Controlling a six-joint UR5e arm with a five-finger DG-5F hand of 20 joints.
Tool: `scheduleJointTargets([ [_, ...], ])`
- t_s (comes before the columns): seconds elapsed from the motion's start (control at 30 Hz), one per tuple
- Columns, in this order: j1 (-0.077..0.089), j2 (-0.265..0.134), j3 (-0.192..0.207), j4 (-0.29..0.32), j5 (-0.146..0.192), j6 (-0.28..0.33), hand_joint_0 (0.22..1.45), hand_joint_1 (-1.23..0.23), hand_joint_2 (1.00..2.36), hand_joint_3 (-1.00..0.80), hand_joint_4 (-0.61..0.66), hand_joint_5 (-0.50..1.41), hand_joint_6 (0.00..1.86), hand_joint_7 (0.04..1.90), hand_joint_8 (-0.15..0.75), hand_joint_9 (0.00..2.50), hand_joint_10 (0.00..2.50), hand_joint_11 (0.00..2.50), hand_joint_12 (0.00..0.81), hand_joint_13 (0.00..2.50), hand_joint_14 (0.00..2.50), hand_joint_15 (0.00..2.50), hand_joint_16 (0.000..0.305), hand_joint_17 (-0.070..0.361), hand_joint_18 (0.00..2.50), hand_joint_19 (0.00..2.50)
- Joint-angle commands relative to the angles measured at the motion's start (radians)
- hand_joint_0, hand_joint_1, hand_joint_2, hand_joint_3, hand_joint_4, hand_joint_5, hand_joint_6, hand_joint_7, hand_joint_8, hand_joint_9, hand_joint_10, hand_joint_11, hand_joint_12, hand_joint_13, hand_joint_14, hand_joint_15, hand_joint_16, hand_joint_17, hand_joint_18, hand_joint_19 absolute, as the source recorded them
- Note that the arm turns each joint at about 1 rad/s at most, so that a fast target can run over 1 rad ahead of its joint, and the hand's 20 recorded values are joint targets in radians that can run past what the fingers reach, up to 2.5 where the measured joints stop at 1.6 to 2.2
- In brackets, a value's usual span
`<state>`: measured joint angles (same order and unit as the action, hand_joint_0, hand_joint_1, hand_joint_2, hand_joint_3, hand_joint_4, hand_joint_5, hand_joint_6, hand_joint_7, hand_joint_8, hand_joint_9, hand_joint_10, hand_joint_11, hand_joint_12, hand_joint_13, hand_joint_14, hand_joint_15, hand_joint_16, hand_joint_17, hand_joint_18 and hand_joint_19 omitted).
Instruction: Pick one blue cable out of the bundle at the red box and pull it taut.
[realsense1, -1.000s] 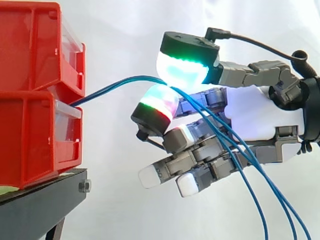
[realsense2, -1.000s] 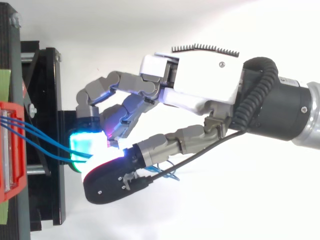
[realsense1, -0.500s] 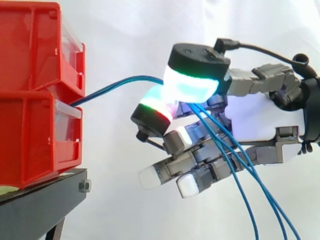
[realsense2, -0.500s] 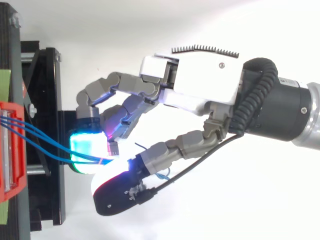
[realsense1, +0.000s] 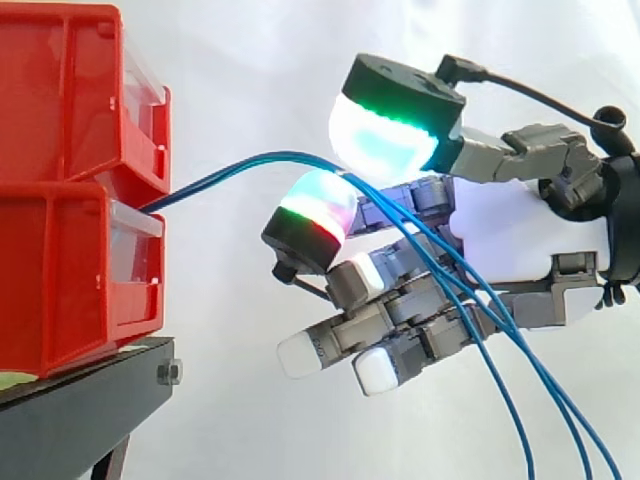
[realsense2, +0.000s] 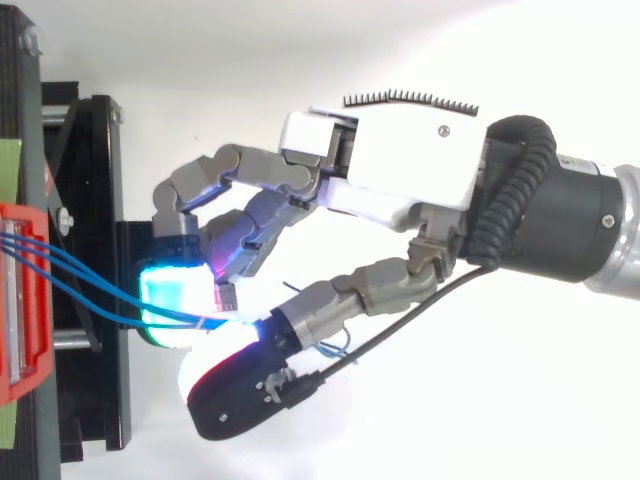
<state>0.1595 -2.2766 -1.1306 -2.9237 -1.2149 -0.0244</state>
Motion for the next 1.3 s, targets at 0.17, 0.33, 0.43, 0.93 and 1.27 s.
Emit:
scheduleJointTargets([
  [0.17, 0.000, 0.000, 0.000, 0.002, 0.002, 0.001, 0.52, -0.74, 1.00, -0.46, 0.18, -0.18, 0.79, 1.19, 0.430, 0.80, 0.02, 1.03, 0.504, 0.66, 0.01, 0.34, 0.071, 0.159, 0.81, 0.48],
  [0.33, 0.000, -0.001, 0.000, 0.000, 0.000, 0.003, 0.57, -0.75, 1.01, -0.35, 0.16, -0.18, 0.80, 1.21, 0.420, 0.83, 0.02, 1.04, 0.488, 0.68, 0.01, 0.34, 0.067, 0.151, 0.82, 0.49],
  [0.43, 0.000, 0.000, 0.000, -0.002, 0.000, 0.004, 0.59, -0.76, 1.01, -0.32, 0.16, -0.18, 0.80, 1.22, 0.415, 0.84, 0.02, 1.04, 0.486, 0.68, 0.01, 0.34, 0.066, 0.149, 0.82, 0.49],
  [0.93, 0.000, 0.000, 0.000, -0.002, 0.000, 0.001, 0.63, -0.87, 1.03, -0.14, 0.04, -0.18, 0.82, 1.29, 0.399, 0.82, 0.02, 1.04, 0.476, 0.67, 0.01, 0.33, 0.065, 0.147, 0.82, 0.47],
  [1.27, 0.000, 0.000, 0.000, -0.002, 0.000, 0.004, 0.64, -0.88, 1.03, -0.06, 0.05, -0.19, 0.81, 1.23, 0.389, 0.81, 0.02, 1.03, 0.474, 0.67, 0.01, 0.33, 0.065, 0.146, 0.81, 0.46],
])
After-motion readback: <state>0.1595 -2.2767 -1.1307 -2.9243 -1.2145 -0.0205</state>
